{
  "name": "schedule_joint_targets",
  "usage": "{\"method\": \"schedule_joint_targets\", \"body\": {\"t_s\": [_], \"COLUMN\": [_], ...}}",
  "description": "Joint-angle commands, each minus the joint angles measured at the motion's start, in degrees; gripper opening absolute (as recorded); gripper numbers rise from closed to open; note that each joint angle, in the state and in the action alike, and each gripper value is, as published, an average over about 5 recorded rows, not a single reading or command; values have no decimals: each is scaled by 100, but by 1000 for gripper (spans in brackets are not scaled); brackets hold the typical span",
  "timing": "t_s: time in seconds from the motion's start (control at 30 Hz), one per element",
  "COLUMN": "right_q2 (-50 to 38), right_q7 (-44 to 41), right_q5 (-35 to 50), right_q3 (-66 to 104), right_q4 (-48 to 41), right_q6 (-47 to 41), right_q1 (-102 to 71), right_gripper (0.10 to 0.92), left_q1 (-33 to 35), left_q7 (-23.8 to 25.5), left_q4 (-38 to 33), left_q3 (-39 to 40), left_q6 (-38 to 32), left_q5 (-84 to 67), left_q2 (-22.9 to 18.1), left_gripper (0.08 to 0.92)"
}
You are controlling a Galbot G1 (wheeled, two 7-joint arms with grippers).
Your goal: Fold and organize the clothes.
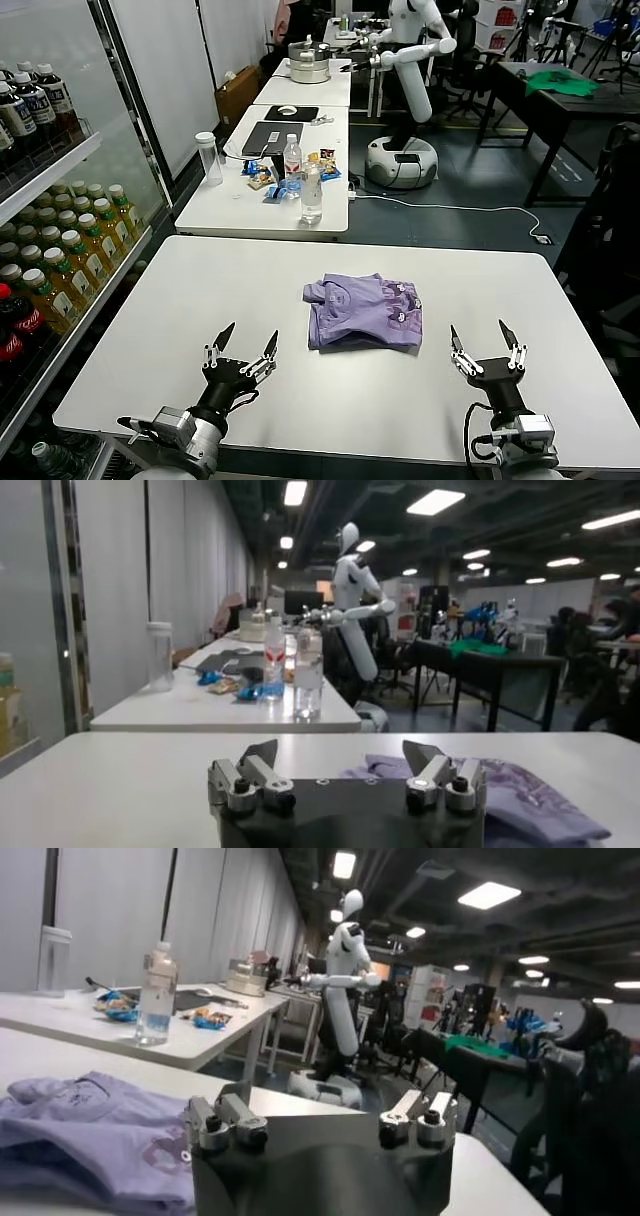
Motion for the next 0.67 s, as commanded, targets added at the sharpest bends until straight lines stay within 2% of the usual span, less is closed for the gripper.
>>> {"method": "schedule_joint_targets", "body": {"t_s": [0.03, 0.67], "right_q2": [114, 113], "right_q7": [162, 325], "right_q5": [-226, -492], "right_q3": [180, 190], "right_q4": [415, 380], "right_q6": [155, 85], "right_q1": [-450, -400], "right_gripper": [823, 823], "left_q1": [149, 58], "left_q7": [211, 313], "left_q4": [-134, -59], "left_q3": [-63, -97], "left_q6": [-103, -168], "left_q5": [-4, 22], "left_q2": [33, 67], "left_gripper": [823, 823]}}
